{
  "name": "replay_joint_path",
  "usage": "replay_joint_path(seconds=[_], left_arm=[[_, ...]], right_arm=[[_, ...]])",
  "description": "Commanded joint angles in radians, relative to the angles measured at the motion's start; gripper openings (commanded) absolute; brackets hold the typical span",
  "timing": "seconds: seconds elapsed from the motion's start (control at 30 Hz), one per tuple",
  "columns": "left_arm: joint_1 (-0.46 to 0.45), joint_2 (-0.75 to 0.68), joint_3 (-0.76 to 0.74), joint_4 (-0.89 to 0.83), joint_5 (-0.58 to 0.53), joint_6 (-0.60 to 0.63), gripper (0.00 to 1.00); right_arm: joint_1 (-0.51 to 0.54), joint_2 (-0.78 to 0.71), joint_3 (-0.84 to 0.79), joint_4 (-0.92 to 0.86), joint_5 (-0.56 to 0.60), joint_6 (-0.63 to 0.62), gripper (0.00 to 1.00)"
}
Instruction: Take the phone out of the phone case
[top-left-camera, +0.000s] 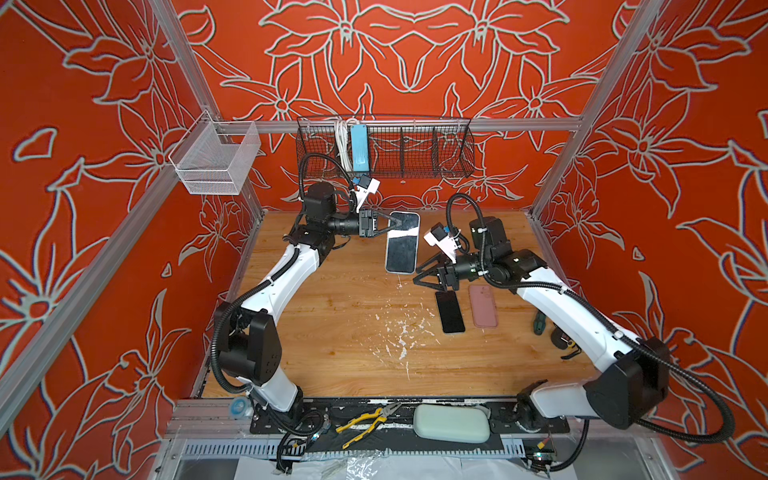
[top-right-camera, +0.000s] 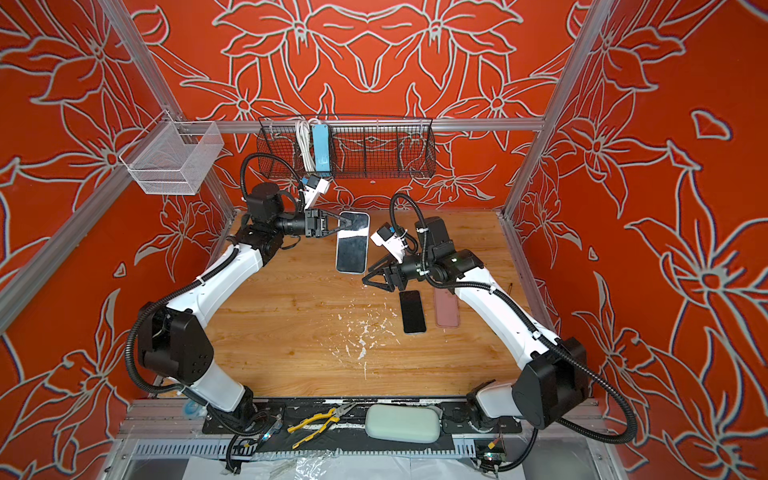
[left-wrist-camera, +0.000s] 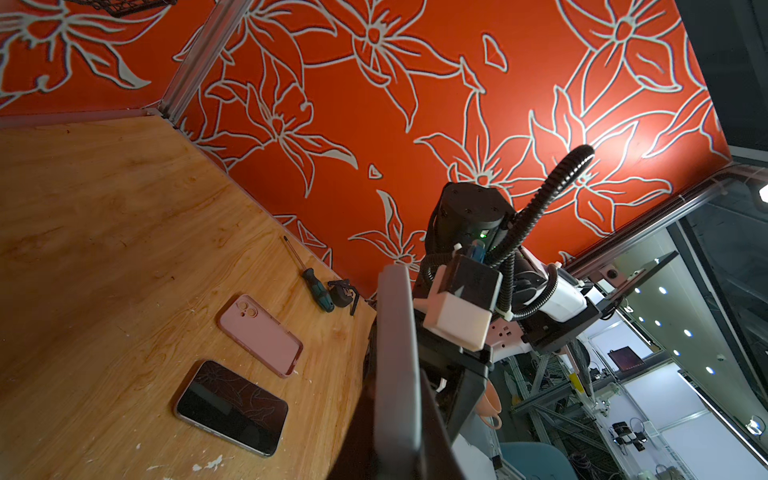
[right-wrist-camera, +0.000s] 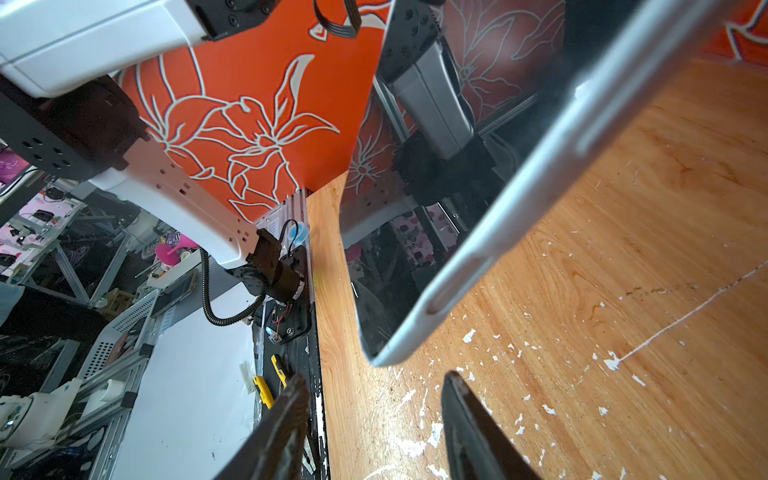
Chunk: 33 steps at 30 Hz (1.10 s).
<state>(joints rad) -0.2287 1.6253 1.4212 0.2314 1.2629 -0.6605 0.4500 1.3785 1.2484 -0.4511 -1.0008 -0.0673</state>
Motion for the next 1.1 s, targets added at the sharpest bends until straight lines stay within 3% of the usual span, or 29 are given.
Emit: replay_joint_path(seconds=[0.0, 0.4, 0.73, 0.8, 0.97, 1.07], left_arm=[[-0.012, -0.001, 0.002, 0.074, 0.030, -0.026, 0.00], [-0.026, 0.000, -0.008, 0.054, 0.060, 0.021, 0.00], [-0.029, 0.013, -0.006, 0.092, 0.043, -0.017, 0.00], [-0.030, 0.021, -0.009, 0.143, 0.038, -0.061, 0.00], [-0.031, 0.083, -0.024, 0.483, 0.061, -0.333, 0.00], [-0.031, 0.116, -0.016, 0.559, 0.062, -0.403, 0.00]], right_arm=[[0.008, 0.002, 0.032, 0.016, -0.053, -0.026, 0.47], [0.009, 0.020, 0.080, -0.040, -0.111, -0.046, 0.29], [0.035, 0.004, 0.091, -0.067, -0.121, -0.055, 0.21], [0.042, -0.002, 0.084, -0.049, -0.128, -0.041, 0.21], [0.081, -0.010, 0.084, -0.027, -0.118, -0.029, 0.20], [0.103, 0.004, 0.104, -0.072, -0.091, -0.065, 0.21]])
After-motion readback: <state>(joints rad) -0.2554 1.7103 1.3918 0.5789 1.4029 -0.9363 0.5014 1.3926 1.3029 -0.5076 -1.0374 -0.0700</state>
